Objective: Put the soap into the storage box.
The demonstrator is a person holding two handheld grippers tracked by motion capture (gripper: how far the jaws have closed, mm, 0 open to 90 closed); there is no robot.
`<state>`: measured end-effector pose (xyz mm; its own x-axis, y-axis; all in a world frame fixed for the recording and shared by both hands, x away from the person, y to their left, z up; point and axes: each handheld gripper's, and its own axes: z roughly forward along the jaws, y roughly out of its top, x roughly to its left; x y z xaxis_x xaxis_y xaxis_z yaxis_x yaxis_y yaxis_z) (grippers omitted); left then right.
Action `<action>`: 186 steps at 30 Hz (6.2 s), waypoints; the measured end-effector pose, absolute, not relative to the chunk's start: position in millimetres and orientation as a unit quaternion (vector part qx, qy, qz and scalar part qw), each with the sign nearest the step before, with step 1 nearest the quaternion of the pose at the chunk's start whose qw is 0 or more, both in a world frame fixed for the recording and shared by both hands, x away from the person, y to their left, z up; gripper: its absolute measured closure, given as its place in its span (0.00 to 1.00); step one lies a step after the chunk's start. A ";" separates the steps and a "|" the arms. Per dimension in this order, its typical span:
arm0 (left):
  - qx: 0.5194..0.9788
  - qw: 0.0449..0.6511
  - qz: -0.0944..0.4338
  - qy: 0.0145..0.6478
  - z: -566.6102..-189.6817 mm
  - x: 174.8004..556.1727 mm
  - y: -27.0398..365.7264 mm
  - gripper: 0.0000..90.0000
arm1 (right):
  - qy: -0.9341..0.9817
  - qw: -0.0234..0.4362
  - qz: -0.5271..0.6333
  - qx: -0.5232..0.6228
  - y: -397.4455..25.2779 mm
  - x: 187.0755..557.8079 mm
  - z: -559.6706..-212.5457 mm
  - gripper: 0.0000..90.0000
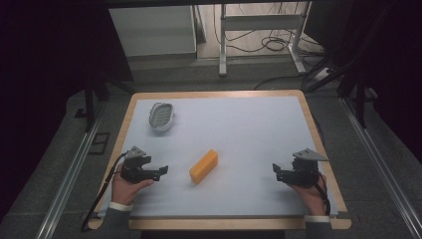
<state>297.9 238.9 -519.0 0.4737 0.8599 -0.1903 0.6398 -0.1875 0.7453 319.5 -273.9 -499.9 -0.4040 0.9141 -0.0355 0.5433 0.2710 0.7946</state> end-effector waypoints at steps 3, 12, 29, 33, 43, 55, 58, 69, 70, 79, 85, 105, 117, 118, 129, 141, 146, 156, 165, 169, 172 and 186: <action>0.757 0.398 0.141 0.498 -518.1 297.3 241.5 0.17 | 0.753 0.257 0.363 0.485 -275.3 319.5 -499.8 0.10; 0.761 0.401 0.125 0.494 -517.3 301.5 243.9 0.20 | 0.748 0.263 0.364 0.488 -278.1 316.3 -500.9 0.10; 0.772 0.380 0.142 0.490 -476.9 284.5 240.9 0.20 | 0.747 0.255 0.367 0.492 -276.3 318.8 -509.9 0.10; 0.778 0.387 0.136 0.475 -464.7 279.7 238.2 0.18 | 0.748 0.256 0.367 0.491 -272.3 317.0 -509.9 0.10; 0.808 0.377 0.131 0.433 -450.0 291.7 220.6 0.16 | 0.747 0.258 0.365 0.492 -271.2 311.4 -512.2 0.10; 0.830 0.364 0.139 0.400 -433.4 293.6 184.3 0.17 | 0.733 0.264 0.371 0.506 -277.0 305.4 -509.5 0.10; 0.837 0.355 0.131 0.396 -433.6 297.4 173.4 0.17 | 0.734 0.267 0.370 0.503 -276.2 306.3 -509.7 0.10; 0.855 0.337 0.109 0.378 -446.3 307.0 134.1 0.15 | 0.732 0.271 0.365 0.507 -278.0 306.6 -510.6 0.10; 0.857 0.334 0.107 0.377 -446.5 309.2 129.9 0.16 | 0.733 0.270 0.365 0.507 -278.2 306.7 -510.7 0.10; 0.866 0.317 0.105 0.373 -449.2 316.8 118.1 0.16 | 0.734 0.271 0.362 0.506 -277.3 307.2 -511.7 0.10; 0.870 0.311 0.099 0.371 -452.8 324.1 106.9 0.16 | 0.736 0.277 0.356 0.505 -276.0 307.1 -512.7 0.10; 0.891 0.241 0.078 0.377 -491.2 345.2 75.5 0.44 | 0.738 0.285 0.341 0.508 -277.9 309.3 -517.8 0.10; 0.896 0.234 0.076 0.369 -492.5 343.4 75.3 0.67 | 0.742 0.292 0.329 0.506 -274.7 309.8 -519.2 0.10; 0.897 0.234 0.075 0.369 -492.4 343.6 75.6 0.68 | 0.741 0.292 0.329 0.507 -274.5 309.7 -518.9 0.10; 0.891 0.263 0.063 0.364 -484.0 344.6 82.1 0.68 | 0.737 0.298 0.333 0.507 -275.9 308.6 -516.5 0.10; 0.875 0.292 0.059 0.382 -470.3 346.4 108.0 0.68 | 0.737 0.302 0.333 0.504 -275.6 308.2 -516.2 0.10; 0.870 0.292 0.065 0.392 -467.4 348.0 119.4 0.68 | 0.736 0.302 0.332 0.506 -274.4 308.0 -515.7 0.10; 0.864 0.296 0.070 0.401 -460.6 349.6 135.3 0.68 | 0.729 0.308 0.332 0.513 -276.5 307.5 -513.7 0.10; 0.856 0.305 0.077 0.411 -452.2 350.8 147.9 0.68 | 0.726 0.308 0.331 0.519 -278.2 307.5 -513.3 0.10; 0.855 0.302 0.078 0.413 -450.1 353.1 152.1 0.68 | 0.726 0.308 0.331 0.518 -277.8 307.5 -513.4 0.10; 0.854 0.303 0.081 0.416 -450.2 355.8 154.4 0.68 | 0.727 0.308 0.331 0.517 -276.8 307.4 -513.5 0.10; 0.844 0.304 0.088 0.433 -448.7 369.6 166.2 0.68 | 0.725 0.310 0.330 0.519 -277.7 307.2 -512.8 0.10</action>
